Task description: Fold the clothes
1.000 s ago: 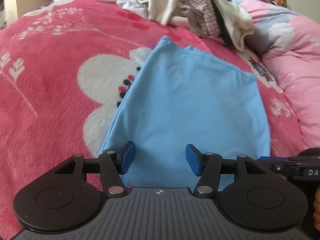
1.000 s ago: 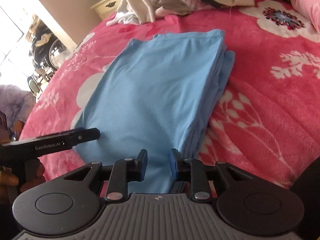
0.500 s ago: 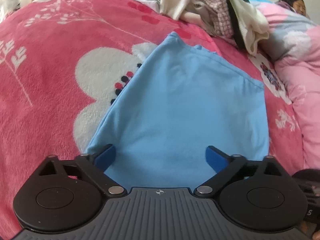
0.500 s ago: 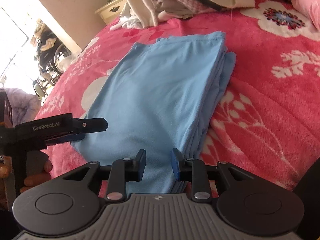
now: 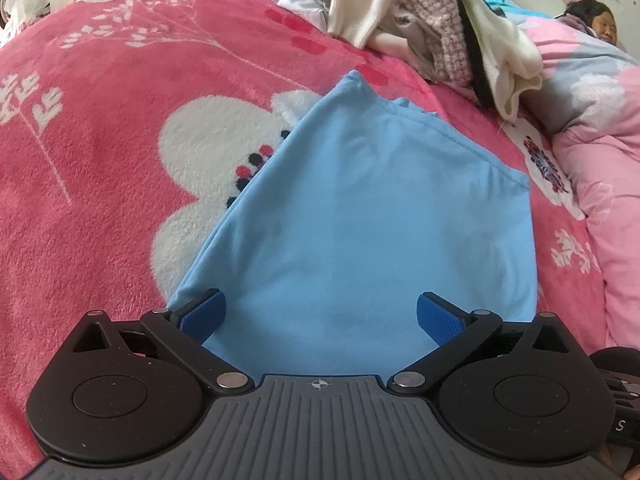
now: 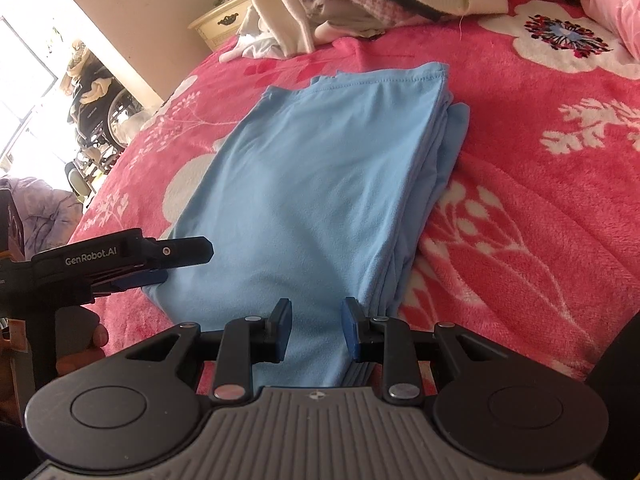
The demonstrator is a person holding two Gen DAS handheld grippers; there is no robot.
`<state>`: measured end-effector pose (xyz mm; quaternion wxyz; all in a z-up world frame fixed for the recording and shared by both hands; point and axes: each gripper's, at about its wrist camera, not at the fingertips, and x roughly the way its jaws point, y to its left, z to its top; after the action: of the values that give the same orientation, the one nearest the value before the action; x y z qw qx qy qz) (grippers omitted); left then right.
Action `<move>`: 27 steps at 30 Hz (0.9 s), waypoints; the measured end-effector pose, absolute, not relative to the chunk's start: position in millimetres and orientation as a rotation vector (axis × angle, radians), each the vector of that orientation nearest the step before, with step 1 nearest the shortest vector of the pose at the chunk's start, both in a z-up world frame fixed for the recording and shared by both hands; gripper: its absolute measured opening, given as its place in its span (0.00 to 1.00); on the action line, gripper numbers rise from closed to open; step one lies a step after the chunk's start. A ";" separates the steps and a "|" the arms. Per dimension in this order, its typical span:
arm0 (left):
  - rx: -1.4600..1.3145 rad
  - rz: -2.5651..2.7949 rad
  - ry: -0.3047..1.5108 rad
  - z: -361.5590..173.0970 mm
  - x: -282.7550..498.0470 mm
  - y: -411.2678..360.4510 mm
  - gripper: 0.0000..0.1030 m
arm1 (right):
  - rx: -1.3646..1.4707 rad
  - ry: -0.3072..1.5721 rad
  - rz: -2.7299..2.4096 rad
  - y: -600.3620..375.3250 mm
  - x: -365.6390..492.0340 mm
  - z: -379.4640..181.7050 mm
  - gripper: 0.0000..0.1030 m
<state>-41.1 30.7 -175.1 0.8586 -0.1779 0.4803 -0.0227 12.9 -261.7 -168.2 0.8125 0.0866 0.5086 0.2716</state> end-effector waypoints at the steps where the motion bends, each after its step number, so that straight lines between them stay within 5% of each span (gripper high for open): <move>1: -0.376 -0.050 1.006 -175.0 -41.3 30.9 1.00 | 0.184 1.085 0.580 -261.3 12.9 -168.5 0.29; 27: -0.366 -0.165 0.962 -170.3 -48.1 27.2 1.00 | 0.179 1.086 0.586 -261.3 13.5 -167.7 0.31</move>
<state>-48.1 27.2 -170.3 0.8672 -0.1749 0.4595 -0.0788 13.5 -261.3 -167.7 0.8120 0.0839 0.5083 0.2744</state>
